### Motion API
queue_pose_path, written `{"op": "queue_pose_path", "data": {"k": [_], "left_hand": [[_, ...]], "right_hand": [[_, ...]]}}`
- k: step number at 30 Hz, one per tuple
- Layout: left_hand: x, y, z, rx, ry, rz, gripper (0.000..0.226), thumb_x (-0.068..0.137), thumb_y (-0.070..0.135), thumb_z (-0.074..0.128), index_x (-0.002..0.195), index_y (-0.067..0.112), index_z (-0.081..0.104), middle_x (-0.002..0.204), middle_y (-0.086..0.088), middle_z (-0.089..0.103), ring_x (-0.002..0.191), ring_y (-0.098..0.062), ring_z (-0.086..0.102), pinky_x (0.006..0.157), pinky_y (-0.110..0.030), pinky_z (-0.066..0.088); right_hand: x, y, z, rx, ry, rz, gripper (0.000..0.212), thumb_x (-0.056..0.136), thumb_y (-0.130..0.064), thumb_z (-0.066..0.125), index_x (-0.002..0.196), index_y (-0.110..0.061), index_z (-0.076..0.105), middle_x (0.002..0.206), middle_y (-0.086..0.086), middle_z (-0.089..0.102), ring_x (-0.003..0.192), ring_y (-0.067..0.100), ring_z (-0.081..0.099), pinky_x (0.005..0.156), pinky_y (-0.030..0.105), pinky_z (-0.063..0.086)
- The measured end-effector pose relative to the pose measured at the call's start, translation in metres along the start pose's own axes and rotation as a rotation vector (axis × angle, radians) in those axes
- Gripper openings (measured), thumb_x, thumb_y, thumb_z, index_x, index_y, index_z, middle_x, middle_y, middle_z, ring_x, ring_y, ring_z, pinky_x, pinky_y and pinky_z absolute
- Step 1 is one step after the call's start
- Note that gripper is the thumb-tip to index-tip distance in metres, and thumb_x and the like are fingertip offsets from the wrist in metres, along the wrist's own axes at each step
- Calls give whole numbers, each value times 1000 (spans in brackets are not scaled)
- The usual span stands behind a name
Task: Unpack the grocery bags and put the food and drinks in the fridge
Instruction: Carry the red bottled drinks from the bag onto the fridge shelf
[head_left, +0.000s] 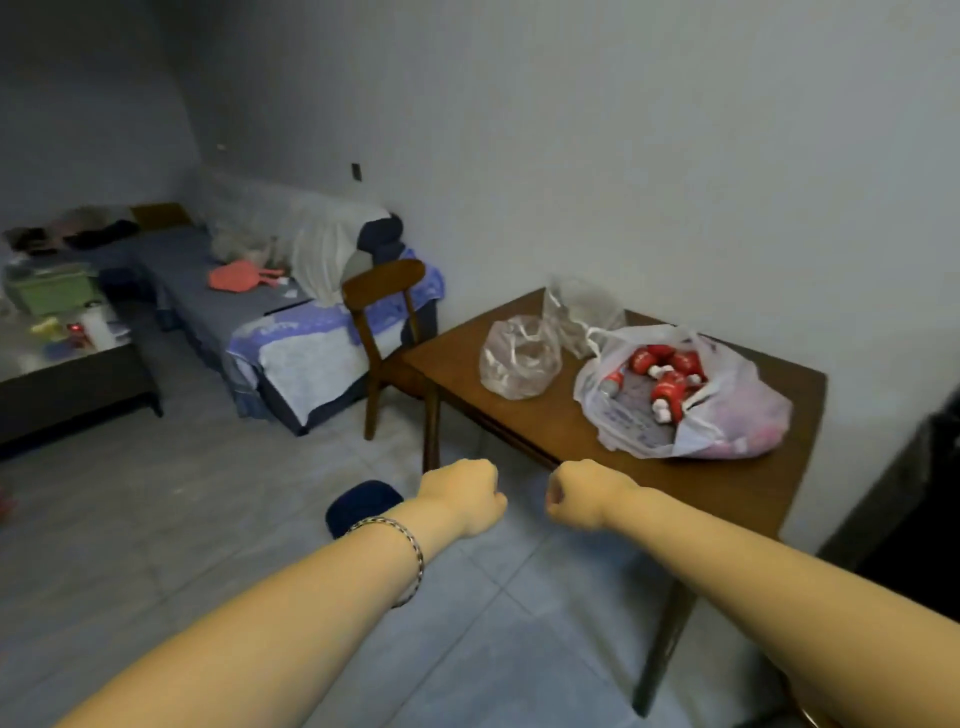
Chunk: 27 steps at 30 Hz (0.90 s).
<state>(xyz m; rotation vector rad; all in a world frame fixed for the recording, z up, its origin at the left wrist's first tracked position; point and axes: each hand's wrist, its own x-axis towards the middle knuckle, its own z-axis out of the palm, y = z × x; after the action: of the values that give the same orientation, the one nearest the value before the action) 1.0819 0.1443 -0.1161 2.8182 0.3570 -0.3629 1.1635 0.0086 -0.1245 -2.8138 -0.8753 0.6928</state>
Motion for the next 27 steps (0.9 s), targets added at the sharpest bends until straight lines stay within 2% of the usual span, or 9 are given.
{"op": "queue_pose_path", "data": {"k": [3,5,8,14,17,19,20,23,27], "left_hand": [[73,39,1,18,-20,103,26,95,25,41,103,9,60,107,-9,63,98,-31,59,77,-32,44],[123,61,-1,37,-37,178,27,95,26,42,106,11,61,111,-9,63,101,-30,59,80,-33,45],[192,89,-7,31,-76,288,25,94,26,42,103,11,61,111,-9,63,101,-30,59,80,-32,45],[328,134,-19,-5,-213,445,17,95,26,41,90,15,53,96,-7,61,88,-25,58,68,-30,39],[381,149,-8,-55,-253,470,19,96,23,41,79,21,47,74,3,52,65,-11,50,55,-23,33],[412,156,4,-76,-289,483,17,97,24,42,82,21,50,75,3,52,63,-9,48,52,-21,32],[428,158,12,-75,-309,485,15,97,24,42,88,20,53,78,2,54,65,-10,49,53,-20,33],[469,164,31,-56,-355,454,15,97,24,42,97,18,56,88,-1,59,73,-15,54,59,-22,38],[518,173,50,-127,-387,364,15,97,25,44,86,22,54,79,3,56,71,-13,53,64,-23,40]], "right_hand": [[37,62,-20,59,46,114,25,88,-21,53,105,-12,67,110,11,66,101,29,62,84,32,49],[63,97,-32,88,79,193,27,89,-21,50,106,-8,66,104,14,64,96,29,61,79,30,45],[99,143,-48,127,141,318,31,90,-24,47,110,-6,63,116,15,62,107,31,58,84,33,45],[169,221,-81,287,240,499,25,91,-24,49,106,-11,65,108,11,65,97,26,62,89,38,53],[198,254,-84,394,292,558,20,92,-18,48,87,-11,65,91,12,67,88,28,65,83,40,55],[221,276,-79,458,332,590,21,91,-15,47,76,-12,62,84,13,66,85,31,65,80,41,55],[233,286,-77,454,337,597,20,91,-14,48,79,-11,64,88,13,66,86,30,64,80,40,55],[276,314,-72,350,345,568,25,93,-12,47,110,-9,65,116,10,56,100,27,58,88,35,49],[333,352,-70,-7,211,498,38,95,-13,47,132,-10,47,137,10,41,126,30,39,108,39,31]]}}
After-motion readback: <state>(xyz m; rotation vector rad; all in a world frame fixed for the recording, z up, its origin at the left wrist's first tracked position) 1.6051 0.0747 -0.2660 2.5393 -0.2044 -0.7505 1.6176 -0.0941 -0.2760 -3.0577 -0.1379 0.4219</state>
